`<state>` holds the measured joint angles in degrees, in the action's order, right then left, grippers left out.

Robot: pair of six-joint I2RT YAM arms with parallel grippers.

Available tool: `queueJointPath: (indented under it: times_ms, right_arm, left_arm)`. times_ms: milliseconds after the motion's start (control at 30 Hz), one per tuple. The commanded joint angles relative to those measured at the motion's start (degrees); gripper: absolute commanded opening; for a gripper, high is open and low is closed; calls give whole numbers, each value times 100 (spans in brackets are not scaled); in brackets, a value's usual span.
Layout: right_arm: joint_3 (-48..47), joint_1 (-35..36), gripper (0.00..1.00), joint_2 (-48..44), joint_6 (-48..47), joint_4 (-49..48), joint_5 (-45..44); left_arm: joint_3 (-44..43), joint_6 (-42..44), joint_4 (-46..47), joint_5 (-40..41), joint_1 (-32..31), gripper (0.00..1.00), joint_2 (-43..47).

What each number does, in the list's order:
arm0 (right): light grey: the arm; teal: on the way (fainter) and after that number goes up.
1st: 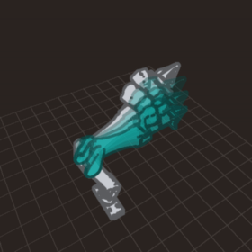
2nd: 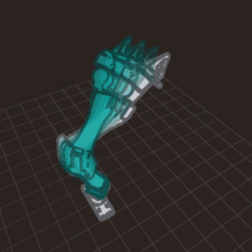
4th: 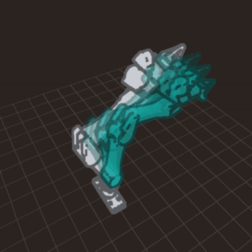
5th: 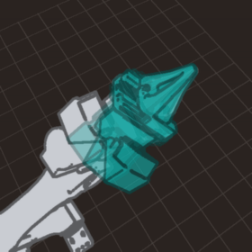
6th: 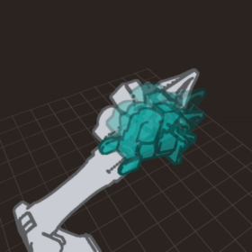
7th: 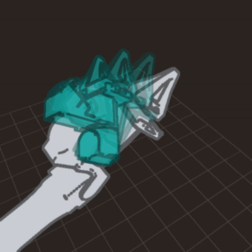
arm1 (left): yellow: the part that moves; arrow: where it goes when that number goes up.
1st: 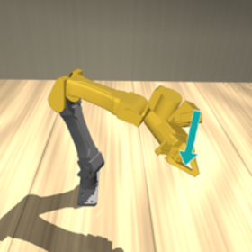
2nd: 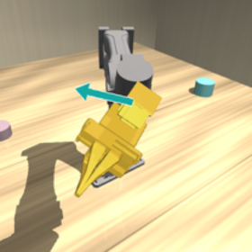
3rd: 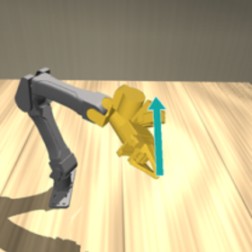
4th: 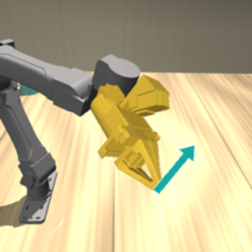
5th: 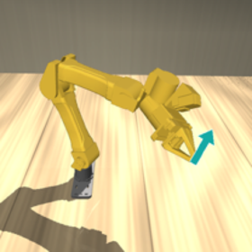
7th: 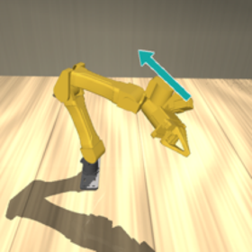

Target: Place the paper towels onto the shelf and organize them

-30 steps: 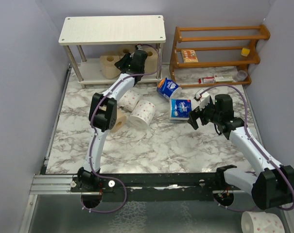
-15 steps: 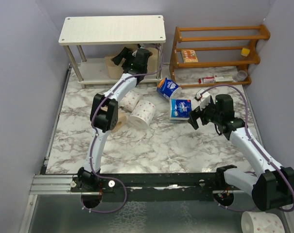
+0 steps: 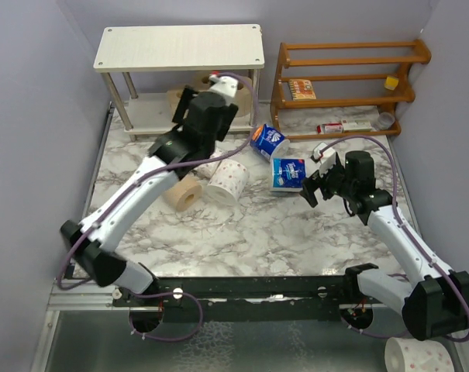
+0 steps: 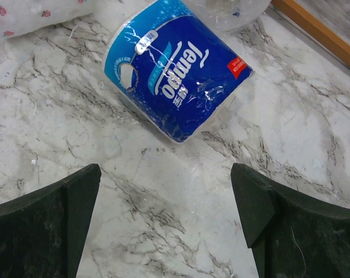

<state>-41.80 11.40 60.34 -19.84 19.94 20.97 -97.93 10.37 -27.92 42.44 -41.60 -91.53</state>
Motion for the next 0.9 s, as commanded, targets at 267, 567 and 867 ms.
queueJointPath:
  times_ms: [267, 567, 867]
  right_arm:
    - [-25, -27, 96, -159, -171, 88, 392]
    - [16, -32, 96, -259, -161, 104, 446]
    - [18, -27, 95, -226, -163, 132, 429]
  left_arm:
    - [3174, -2144, -2205, -2736, 265, 81, 2081]
    - [3342, -2691, -2667, -1376, -351, 72, 891]
    - [3373, -2992, -2787, 100, -636, 72, 743]
